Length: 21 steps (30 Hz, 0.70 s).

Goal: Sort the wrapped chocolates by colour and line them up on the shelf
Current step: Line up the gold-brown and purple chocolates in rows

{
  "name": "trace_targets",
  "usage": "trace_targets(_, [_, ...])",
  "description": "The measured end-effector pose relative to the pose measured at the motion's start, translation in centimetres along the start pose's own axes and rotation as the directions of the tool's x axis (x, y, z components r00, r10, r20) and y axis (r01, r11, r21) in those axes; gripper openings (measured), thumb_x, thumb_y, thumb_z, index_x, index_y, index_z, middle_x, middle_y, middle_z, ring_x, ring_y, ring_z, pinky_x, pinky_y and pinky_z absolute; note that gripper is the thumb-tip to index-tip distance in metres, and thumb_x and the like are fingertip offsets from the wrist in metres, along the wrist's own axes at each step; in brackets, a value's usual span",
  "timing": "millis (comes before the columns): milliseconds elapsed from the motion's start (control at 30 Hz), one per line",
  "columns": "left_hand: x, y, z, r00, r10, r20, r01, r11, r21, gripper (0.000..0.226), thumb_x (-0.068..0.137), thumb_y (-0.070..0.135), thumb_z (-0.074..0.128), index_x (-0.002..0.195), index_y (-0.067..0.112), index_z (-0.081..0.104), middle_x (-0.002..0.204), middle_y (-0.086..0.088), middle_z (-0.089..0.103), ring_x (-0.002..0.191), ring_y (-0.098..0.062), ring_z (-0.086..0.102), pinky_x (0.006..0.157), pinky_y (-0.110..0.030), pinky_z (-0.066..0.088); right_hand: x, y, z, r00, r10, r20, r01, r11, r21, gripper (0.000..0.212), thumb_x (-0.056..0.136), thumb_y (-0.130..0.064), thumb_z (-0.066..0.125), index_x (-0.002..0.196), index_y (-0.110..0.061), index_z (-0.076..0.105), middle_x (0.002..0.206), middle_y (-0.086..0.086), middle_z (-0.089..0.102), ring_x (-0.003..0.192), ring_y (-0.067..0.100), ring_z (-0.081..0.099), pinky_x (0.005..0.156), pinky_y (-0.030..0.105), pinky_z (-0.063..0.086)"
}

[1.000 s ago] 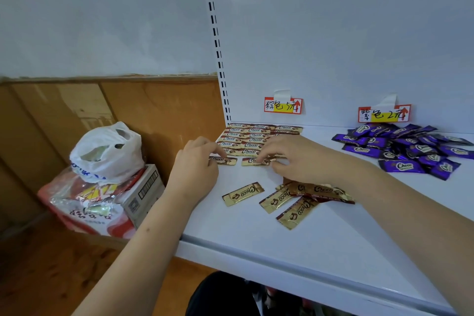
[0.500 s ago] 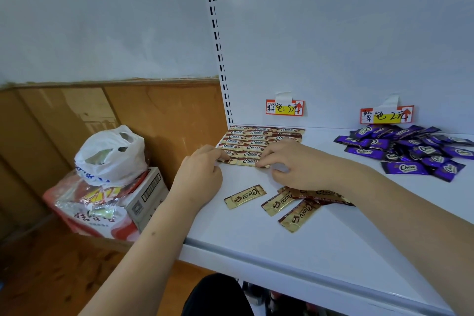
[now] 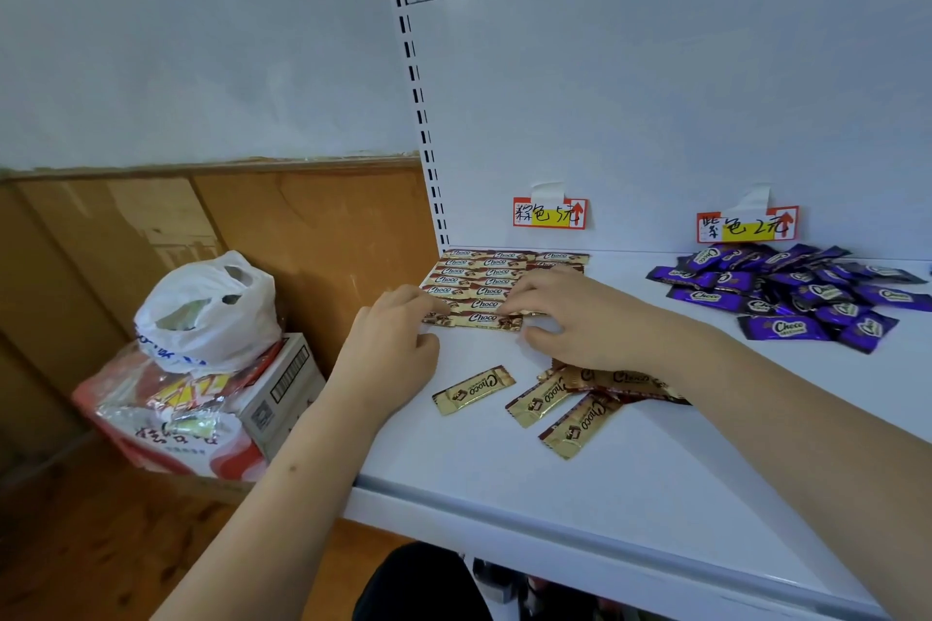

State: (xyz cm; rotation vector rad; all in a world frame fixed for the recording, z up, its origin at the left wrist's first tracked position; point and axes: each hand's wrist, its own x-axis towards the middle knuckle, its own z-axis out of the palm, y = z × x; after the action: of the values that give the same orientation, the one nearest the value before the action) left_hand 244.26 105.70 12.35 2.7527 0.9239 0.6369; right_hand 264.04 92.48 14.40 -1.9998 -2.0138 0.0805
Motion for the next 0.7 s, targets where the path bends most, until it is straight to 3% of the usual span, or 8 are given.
trace_targets(67, [-0.1, 0.2, 0.1, 0.999, 0.04, 0.006, -0.04, 0.998, -0.042, 0.037, 0.093, 0.014, 0.049, 0.121, 0.034, 0.063, 0.132, 0.012, 0.054, 0.12, -0.011, 0.047, 0.103, -0.041, 0.043, -0.1, 0.3, -0.3, 0.999, 0.032, -0.022, -0.032, 0.999, -0.012, 0.037, 0.098, -0.031, 0.051, 0.135, -0.029, 0.055, 0.135, -0.01, 0.048, 0.125, 0.011, 0.04, 0.108, 0.033, 0.035])
trace_targets(133, [-0.3, 0.9, -0.2, 1.0, 0.019, 0.024, -0.014, 0.976, -0.217, 0.034, 0.096, 0.016, 0.048, 0.115, 0.038, 0.064, 0.126, 0.015, 0.055, 0.119, -0.008, 0.048, 0.103, -0.036, 0.041, -0.3, 0.8, -1.0, 0.995, 0.084, -0.047, -0.085, 0.996, -0.017, 0.031, 0.096, -0.028, 0.053, 0.127, -0.03, 0.06, 0.128, -0.01, 0.052, 0.118, 0.01, 0.046, 0.101, 0.034, 0.041])
trace_targets(233, [-0.8, 1.6, -1.1, 0.988, -0.039, 0.15, 0.109, 0.864, -0.491, 0.024, 0.099, 0.023, 0.051, 0.11, 0.04, 0.064, 0.115, 0.014, 0.058, 0.106, -0.009, 0.054, 0.09, -0.027, 0.048, -0.9, 1.7, -2.4, 0.986, 0.156, -0.056, -0.152, 0.986, 0.063, 0.013, 0.091, -0.024, 0.061, 0.099, -0.032, 0.067, 0.105, -0.014, 0.06, 0.089, -0.002, 0.053, 0.082, 0.025, 0.046])
trace_targets(300, [-1.6, 1.1, -1.5, 0.975, -0.007, 0.221, 0.109, 0.885, -0.453, 0.016, 0.096, 0.032, 0.058, 0.11, 0.039, 0.062, 0.109, 0.012, 0.058, 0.103, -0.013, 0.054, 0.09, -0.031, 0.048, -1.3, 2.2, -3.3, 0.983, 0.182, 0.011, -0.182, 0.973, 0.144, 0.006, 0.087, -0.025, 0.068, 0.089, -0.031, 0.069, 0.093, -0.017, 0.064, 0.074, -0.01, 0.053, 0.07, 0.013, 0.041])
trace_targets(433, [-3.1, 0.6, -1.9, 0.94, 0.119, 0.319, 0.004, 0.934, -0.358, 0.03, 0.083, 0.051, 0.069, 0.111, 0.043, 0.06, 0.108, 0.02, 0.053, 0.107, -0.005, 0.049, 0.094, -0.031, 0.046, -2.3, 2.4, -5.0, 0.948, 0.207, 0.241, -0.259, 0.942, 0.212, 0.011, 0.082, -0.039, 0.075, 0.091, -0.034, 0.071, 0.095, -0.015, 0.067, 0.07, -0.012, 0.053, 0.071, 0.018, 0.037])
trace_targets(567, [-3.4, 0.9, -2.0, 0.953, 0.111, 0.283, 0.014, 0.914, -0.406, 0.022, 0.084, 0.037, 0.073, 0.104, 0.037, 0.065, 0.101, 0.016, 0.057, 0.097, -0.008, 0.053, 0.085, -0.029, 0.049, -3.0, 1.4, -6.1, 0.876, 0.209, 0.434, -0.318, 0.928, 0.194, 0.02, 0.083, -0.036, 0.076, 0.101, -0.03, 0.068, 0.087, -0.018, 0.065, 0.081, -0.004, 0.056, 0.075, 0.02, 0.037])
trace_targets(700, [-3.7, 0.9, -2.1, 0.977, 0.102, 0.188, -0.012, 0.906, -0.424, 0.014, 0.085, 0.03, 0.073, 0.099, 0.034, 0.069, 0.093, 0.012, 0.063, 0.087, -0.01, 0.055, 0.074, -0.024, 0.048, -3.0, 0.5, -5.9, 0.873, 0.161, 0.461, -0.291, 0.929, 0.227, 0.017, 0.085, -0.028, 0.075, 0.1, -0.023, 0.068, 0.083, -0.017, 0.059, 0.058, -0.013, 0.055, 0.068, 0.016, 0.038])
